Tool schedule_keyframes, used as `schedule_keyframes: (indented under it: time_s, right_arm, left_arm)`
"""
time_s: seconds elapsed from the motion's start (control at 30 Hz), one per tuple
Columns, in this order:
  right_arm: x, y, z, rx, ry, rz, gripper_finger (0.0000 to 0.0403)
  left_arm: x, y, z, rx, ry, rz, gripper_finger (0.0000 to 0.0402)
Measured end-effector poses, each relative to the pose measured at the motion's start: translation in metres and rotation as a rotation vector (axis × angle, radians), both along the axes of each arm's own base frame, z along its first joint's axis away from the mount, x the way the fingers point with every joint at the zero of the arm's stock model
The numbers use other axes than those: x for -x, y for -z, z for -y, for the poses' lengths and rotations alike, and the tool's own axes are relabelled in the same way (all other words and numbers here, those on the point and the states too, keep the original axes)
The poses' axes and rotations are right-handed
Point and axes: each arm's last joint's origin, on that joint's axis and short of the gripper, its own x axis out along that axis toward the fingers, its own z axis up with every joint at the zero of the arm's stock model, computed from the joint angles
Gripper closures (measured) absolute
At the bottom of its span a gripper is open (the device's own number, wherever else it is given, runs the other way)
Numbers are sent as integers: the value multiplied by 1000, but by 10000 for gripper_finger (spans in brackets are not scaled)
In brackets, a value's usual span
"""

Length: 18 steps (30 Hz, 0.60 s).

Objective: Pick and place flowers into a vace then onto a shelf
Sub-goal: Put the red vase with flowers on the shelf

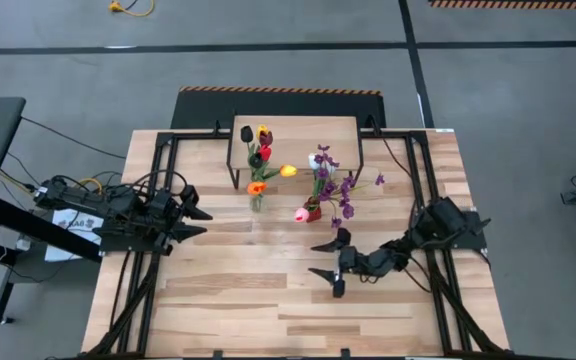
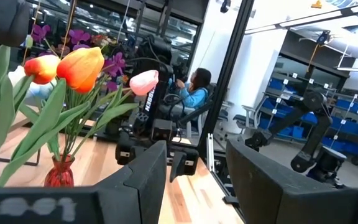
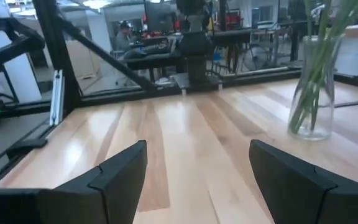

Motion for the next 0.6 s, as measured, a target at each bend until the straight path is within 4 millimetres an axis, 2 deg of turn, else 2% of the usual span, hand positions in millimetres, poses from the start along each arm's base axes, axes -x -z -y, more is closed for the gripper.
schedule_keyframes:
  time_s: [0.13,0.27,0.37,0.6]
  right_arm:
    - [-2,2,0,-18,39,-13,127]
    - [-1,6,4,-45,180,-41,127]
    - [0,8,9,-38,289,-50,127]
    - [-6,8,25,-32,414,-46,127]
  left_arm:
    - [0,0,0,0,0,1,246]
    - [0,0,0,0,0,0,246]
    - [0,0,0,0,0,0,246]
    - [0,0,0,0,0,0,246]
